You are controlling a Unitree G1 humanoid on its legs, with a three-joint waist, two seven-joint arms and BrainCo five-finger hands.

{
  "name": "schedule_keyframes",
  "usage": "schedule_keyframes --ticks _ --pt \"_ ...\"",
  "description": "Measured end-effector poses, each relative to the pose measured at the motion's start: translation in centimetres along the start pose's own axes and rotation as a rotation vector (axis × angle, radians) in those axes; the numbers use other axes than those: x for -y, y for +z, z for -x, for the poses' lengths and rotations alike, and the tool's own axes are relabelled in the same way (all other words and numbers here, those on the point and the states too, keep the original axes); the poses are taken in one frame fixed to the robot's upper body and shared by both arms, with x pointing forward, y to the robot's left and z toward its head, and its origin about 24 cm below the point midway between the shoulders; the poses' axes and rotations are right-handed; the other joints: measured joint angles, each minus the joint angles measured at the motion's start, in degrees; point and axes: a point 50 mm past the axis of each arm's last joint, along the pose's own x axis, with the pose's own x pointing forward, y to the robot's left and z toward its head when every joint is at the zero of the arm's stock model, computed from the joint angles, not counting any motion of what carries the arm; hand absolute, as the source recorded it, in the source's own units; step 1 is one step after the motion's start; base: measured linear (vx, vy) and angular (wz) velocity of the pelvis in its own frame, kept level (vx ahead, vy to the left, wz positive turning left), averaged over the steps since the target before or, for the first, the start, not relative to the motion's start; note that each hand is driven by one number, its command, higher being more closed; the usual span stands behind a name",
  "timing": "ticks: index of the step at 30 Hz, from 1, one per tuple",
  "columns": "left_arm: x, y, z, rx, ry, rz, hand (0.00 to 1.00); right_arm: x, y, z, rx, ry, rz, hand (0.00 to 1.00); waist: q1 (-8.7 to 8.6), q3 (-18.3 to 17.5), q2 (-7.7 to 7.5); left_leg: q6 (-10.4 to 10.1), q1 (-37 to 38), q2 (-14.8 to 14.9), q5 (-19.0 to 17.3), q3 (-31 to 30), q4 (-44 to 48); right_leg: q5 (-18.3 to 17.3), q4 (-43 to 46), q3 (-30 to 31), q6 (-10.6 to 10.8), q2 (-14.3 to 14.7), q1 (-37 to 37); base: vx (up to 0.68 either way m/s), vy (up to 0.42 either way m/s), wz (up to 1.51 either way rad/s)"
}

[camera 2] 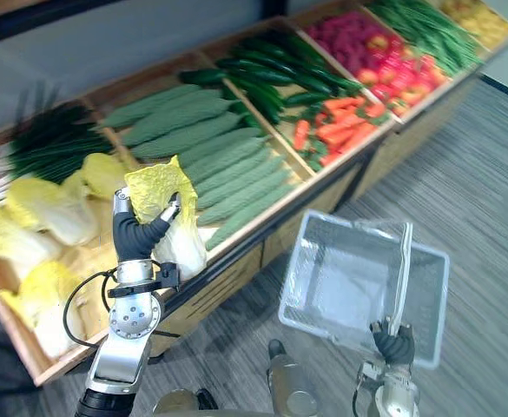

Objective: Pick vegetable in the basket

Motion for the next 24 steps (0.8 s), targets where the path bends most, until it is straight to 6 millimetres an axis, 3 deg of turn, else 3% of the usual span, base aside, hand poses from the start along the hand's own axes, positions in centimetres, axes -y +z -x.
schedule_keyframes --ticks 2,3,5,6,7,10,12,13,14,15,18,20,24 --pt "1.6 -0.4 -0.3 -0.015 -0.078 0.027 1.0 -0.3 0.5 -0.5 0.024 0.034 0.028 1.0 -1.31 -0.2 1.41 0.5 1.8 2.5 0.5 1.3 3.6 -0.8 -0.1 3.7 -0.4 3.8 0.1 0.23 -0.14 -1.45" --pt "2.7 -0.3 -0.4 -0.013 -0.133 0.046 1.0 -0.5 0.6 -0.6 0.029 0.061 0.037 1.0 -1.37 -0.2 1.44 4.1 2.1 6.1 2.8 0.3 12.2 -1.1 -1.3 7.5 -0.6 6.7 1.4 0.21 -0.08 -1.37" --pt "3.2 -0.8 -0.1 -0.032 -0.166 0.044 1.0 -1.2 0.6 -0.5 0.033 0.105 0.057 1.0 -1.09 -0.2 1.47 9.5 0.6 8.4 8.0 -6.3 21.4 -0.8 -4.3 11.5 -1.0 9.2 4.7 0.27 -0.054 -1.45" --pt "3.8 -1.1 0.3 -0.049 -0.196 0.045 1.0 -1.7 0.7 -0.5 0.039 0.143 0.073 1.0 -0.99 -0.4 1.66 6.7 -2.9 6.6 4.8 -15.7 26.0 -0.6 -7.0 14.8 -1.0 10.2 7.0 0.28 0.023 -1.54" --pt "4.3 -1.4 0.6 -0.066 -0.216 0.054 1.0 -2.4 1.0 -0.7 0.053 0.178 0.085 1.0 -0.86 -0.4 1.62 5.9 -7.3 3.0 1.4 -24.4 27.1 -0.5 -9.2 18.0 -1.3 10.7 9.0 0.2 0.074 -1.36" --pt "4.5 -2.0 1.3 -0.1 -0.234 0.047 1.0 -4.6 1.8 -0.8 0.088 0.273 0.073 1.0 0.8 -0.5 1.61 5.6 -12.9 -4.4 -2.7 -36.6 21.0 0.6 -12.1 26.1 -0.9 11.0 12.4 0.19 0.156 -1.55" --pt "4.6 -2.2 1.4 -0.102 -0.239 0.035 1.0 -5.9 2.2 -0.8 0.101 0.337 0.069 1.0 1.65 -0.6 1.91 5.5 -16.8 -7.6 -2.6 -42.8 15.4 1.2 -13.4 30.7 0.1 11.0 13.7 0.13 0.195 -1.33" --pt "4.7 -2.3 1.5 -0.107 -0.239 0.033 1.0 -6.3 2.5 -0.9 0.111 0.357 0.062 1.0 2.33 -0.7 1.98 4.7 -18.7 -9.0 -2.2 -46.4 11.9 2.3 -14.2 33.1 1.8 10.9 14.4 0.1 0.266 -1.23" --pt "4.8 -2.3 1.5 -0.109 -0.239 0.029 1.0 -6.7 2.6 -0.9 0.116 0.384 0.063 1.0 2.55 -0.9 2.51 2.6 -19.3 -9.8 1.9 -49.2 5.4 2.6 -14.5 35.1 3.3 11.4 14.7 0.09 0.287 -1.18" --pt "5.0 -2.2 1.5 -0.107 -0.241 0.031 1.0 -6.9 2.6 -0.8 0.12 0.419 0.076 1.0 2.14 -1.4 4.21 2.9 -19.5 -9.1 9.0 -50.5 0.7 2.7 -15.3 36.2 4.4 12.8 15.3 0.09 0.322 -0.91" --pt "4.9 -3.2 1.9 -0.134 -0.272 -0.031 1.0 -8.4 1.6 0.4 0.074 0.512 0.039 1.0 1.97 -2.5 1.34 4.3 -16.1 -11.8 9.0 -46.7 -3.7 3.4 -17.6 38.5 6.5 9.8 15.9 0.1 0.241 -0.51" --pt "5.2 -3.3 2.0 -0.14 -0.286 -0.042 1.0 -8.6 0.9 1.1 0.038 0.552 0.017 1.0 1.68 -2.6 1.12 5.7 -15.0 -14.3 10.0 -45.6 -7.5 3.9 -19.7 39.3 7.9 7.2 16.1 0.09 0.209 -0.02" --pt "5.9 -4.3 2.8 -0.186 -0.334 -0.085 1.0 -8.6 -0.4 2.4 -0.026 0.598 -0.01 1.0 1.72 -2.7 1.05 6.7 -14.7 -16.1 10.8 -45.5 -9.4 4.3 -21.9 39.1 8.6 5.4 16.6 0.1 0.118 0.09"
